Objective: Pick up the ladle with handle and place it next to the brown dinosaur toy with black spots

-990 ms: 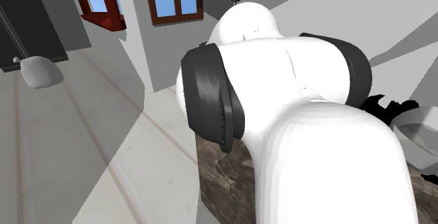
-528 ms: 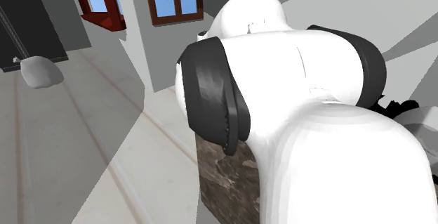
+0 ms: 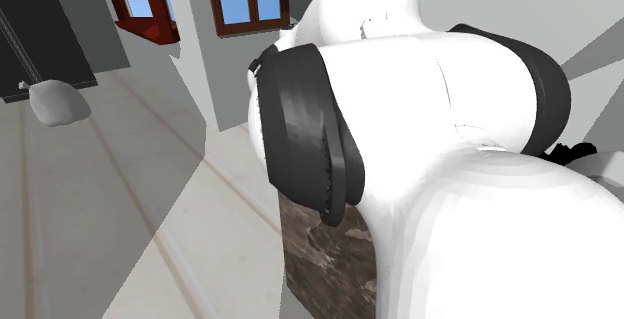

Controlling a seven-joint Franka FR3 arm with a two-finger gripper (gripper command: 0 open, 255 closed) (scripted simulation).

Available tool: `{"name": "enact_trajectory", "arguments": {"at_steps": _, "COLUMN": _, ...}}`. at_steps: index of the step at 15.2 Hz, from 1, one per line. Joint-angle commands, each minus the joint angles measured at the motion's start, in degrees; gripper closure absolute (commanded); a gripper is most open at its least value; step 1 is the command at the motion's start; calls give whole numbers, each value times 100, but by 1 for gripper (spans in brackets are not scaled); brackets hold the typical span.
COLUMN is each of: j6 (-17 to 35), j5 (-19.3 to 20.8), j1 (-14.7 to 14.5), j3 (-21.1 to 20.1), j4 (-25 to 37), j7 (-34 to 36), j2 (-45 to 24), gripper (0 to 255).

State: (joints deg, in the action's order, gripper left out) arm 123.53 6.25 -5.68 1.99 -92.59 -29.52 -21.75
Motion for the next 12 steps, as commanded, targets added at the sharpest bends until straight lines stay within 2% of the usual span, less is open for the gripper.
{"name": "enact_trajectory", "arguments": {"at_steps": 1, "j6": -124, "j5": -8, "j1": 6, "j3": 0, "j4": 75, "j7": -23, "j2": 48, "gripper": 255}}
{"name": "enact_trajectory", "arguments": {"at_steps": 12, "j6": -905, "j5": -43, "j1": 3, "j3": -8, "j4": 717, "j7": -104, "j2": 191, "gripper": 255}}
